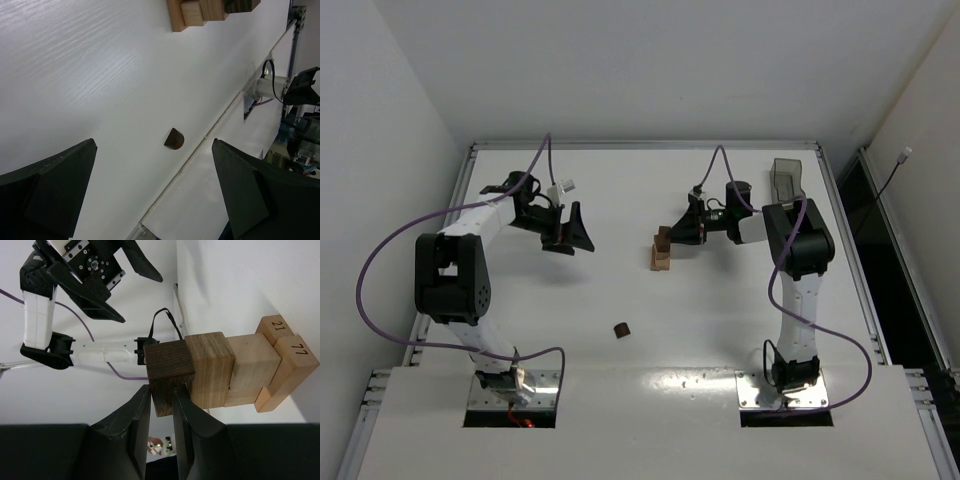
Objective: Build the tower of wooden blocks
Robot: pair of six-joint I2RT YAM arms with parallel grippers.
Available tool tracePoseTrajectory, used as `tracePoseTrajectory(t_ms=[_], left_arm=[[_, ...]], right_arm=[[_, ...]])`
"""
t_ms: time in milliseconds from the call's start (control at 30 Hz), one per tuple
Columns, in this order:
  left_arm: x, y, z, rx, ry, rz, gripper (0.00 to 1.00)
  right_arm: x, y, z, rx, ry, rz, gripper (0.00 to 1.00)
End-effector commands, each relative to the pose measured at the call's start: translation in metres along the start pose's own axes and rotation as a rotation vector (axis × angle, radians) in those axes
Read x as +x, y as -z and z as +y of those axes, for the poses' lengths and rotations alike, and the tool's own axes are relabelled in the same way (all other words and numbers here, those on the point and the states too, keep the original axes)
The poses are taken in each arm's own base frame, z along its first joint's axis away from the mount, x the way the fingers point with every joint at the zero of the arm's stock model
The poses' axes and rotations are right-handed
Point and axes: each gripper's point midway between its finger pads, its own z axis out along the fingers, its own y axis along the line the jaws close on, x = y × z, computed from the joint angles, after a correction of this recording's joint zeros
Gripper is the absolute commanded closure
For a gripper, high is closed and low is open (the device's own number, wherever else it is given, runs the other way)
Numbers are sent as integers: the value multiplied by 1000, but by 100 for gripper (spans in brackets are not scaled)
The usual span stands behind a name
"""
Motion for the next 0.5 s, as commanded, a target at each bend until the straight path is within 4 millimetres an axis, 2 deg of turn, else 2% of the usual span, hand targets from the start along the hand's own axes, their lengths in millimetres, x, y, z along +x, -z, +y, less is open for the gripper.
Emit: tracePoseTrajectory(t_ms=[0, 200, 467], left_arm=[[-15, 7, -5, 24, -44, -42, 0], [-15, 7, -5, 24, -44, -42, 0], [-15, 7, -5, 24, -44, -42, 0]], right_arm=[[-5, 3, 17, -25, 115, 11, 79], [-1, 0, 19, -31, 125, 27, 89], [-2, -3, 25, -41, 162, 42, 95]])
